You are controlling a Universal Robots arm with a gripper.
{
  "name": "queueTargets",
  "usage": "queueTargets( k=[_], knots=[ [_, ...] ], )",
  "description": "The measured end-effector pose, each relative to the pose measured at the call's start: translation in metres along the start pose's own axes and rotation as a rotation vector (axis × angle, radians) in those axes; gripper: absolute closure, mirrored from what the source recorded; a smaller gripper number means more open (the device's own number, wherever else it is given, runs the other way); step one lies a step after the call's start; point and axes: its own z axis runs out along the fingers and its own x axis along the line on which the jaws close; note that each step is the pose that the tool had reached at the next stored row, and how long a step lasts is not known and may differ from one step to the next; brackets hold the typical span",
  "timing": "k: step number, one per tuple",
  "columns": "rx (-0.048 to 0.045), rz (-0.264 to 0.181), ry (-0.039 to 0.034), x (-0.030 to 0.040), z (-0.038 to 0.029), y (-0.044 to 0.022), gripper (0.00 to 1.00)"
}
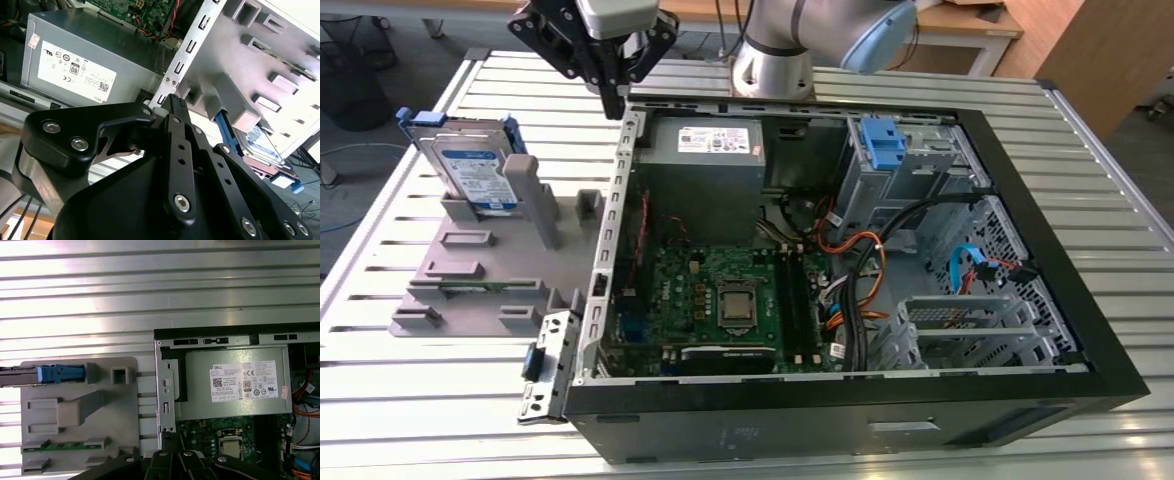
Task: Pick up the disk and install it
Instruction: 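Reach for the disk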
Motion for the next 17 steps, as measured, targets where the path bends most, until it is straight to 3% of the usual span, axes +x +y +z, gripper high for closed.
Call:
queueTargets(
  k=[4, 17],
  knots=[
    [0.0000, 0.000, 0.0000, 0.0046, -0.0001, -0.0003, 0.89],
    [0.0000, 0.000, 0.0000, 0.0325, 0.0004, -0.0024, 0.89]
  ],
)
